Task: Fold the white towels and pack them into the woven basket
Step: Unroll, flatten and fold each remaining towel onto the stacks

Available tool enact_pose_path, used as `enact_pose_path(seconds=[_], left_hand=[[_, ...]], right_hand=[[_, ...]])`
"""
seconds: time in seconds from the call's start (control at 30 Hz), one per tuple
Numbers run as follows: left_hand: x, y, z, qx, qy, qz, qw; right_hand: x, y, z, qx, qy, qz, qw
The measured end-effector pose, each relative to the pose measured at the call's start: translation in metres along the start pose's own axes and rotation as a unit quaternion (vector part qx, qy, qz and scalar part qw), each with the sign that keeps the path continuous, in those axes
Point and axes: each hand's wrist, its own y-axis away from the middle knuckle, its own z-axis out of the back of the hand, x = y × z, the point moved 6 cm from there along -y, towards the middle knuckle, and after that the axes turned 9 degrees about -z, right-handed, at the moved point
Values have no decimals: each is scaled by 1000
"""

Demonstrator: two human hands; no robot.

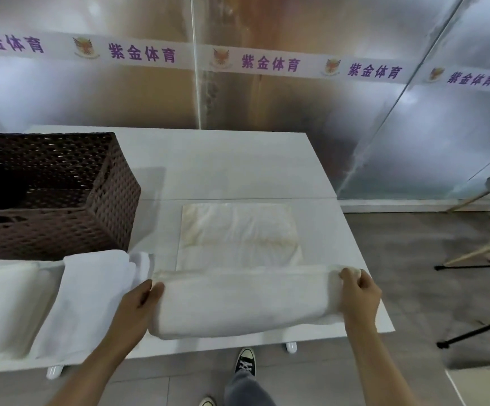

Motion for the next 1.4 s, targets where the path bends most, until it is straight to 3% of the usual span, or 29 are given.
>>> enact_pose_path(seconds=[0.43,0.63,1.03,1.2,1.3,1.4], left_hand=[[-15,-134,-2,-96,-2,26,995],[-1,-209,-18,-100,-21,55,993],[38,-316,-47,-89,-60,87,990],[72,-332,-58,-105,-48,124,986],[83,-310,-76,-58,-104,141,983],[88,-272,-87,-17,-181,103,978]], right_hand=[[62,-115,-108,70,45,-7,997],[59,-173,-166,86,71,-67,991],[32,-269,-248,107,109,-94,984],[11,-277,-263,117,144,-97,978],[-9,-267,-257,137,192,-88,968],[-21,-248,-240,124,212,-73,967]])
